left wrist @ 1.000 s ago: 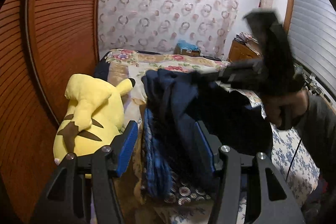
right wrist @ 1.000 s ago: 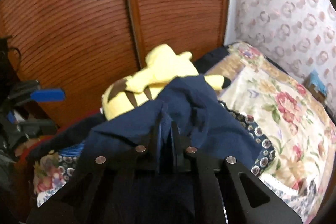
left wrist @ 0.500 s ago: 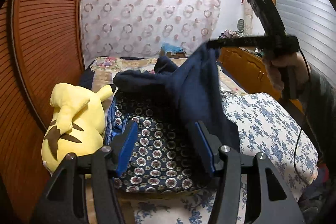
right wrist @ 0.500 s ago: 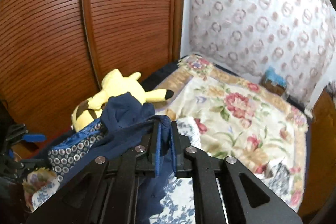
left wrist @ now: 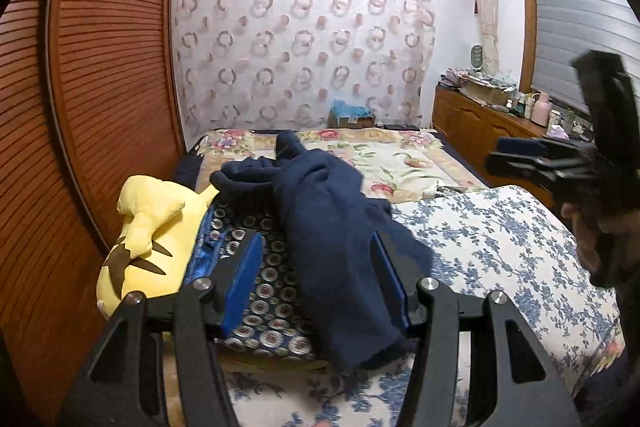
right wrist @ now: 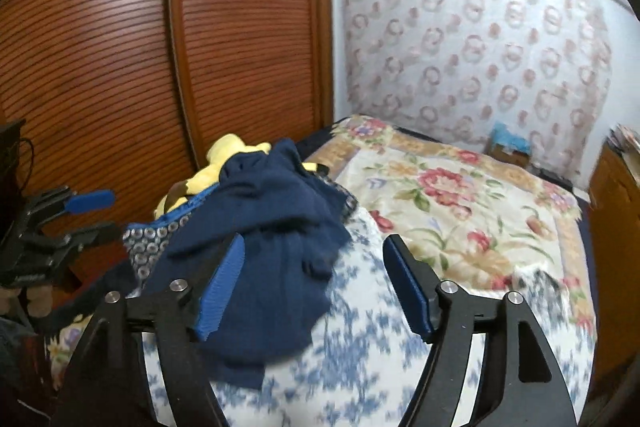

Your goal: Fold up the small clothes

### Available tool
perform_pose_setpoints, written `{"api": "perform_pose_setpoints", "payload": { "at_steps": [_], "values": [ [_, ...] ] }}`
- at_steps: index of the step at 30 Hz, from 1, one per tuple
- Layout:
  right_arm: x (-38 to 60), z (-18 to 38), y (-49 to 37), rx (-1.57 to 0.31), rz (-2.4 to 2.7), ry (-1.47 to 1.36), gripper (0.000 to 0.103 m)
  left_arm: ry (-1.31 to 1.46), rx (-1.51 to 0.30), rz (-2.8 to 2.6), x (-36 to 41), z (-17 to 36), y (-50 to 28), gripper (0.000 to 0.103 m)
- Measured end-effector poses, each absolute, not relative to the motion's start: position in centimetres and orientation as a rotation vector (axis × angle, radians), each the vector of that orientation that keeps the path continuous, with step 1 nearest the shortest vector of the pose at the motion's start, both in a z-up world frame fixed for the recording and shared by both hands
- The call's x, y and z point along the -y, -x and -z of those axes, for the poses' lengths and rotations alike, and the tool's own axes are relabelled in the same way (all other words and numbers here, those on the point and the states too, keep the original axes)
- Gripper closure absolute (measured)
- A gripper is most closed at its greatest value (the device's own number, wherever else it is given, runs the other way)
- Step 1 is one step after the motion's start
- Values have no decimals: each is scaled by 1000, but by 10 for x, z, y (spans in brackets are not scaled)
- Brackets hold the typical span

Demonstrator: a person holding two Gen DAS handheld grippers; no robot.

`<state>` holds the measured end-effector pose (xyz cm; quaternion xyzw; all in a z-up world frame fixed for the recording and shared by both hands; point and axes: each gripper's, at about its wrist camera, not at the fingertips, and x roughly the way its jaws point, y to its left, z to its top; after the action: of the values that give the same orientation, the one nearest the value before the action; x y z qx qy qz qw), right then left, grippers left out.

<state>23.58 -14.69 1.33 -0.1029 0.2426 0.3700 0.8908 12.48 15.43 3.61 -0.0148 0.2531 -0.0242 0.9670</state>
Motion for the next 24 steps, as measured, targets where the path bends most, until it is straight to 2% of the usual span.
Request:
{"api": "perform_pose_setpoints", "payload": {
  "at_steps": [8, 24],
  "values": [
    [212, -13, -166, -418, -609, 136, 18, 19, -475, 4, -111, -39, -104, 48],
    [292, -5, -85, -351, -439, 48, 17, 11, -424, -23, -65, -47, -61, 48]
  ]
}}
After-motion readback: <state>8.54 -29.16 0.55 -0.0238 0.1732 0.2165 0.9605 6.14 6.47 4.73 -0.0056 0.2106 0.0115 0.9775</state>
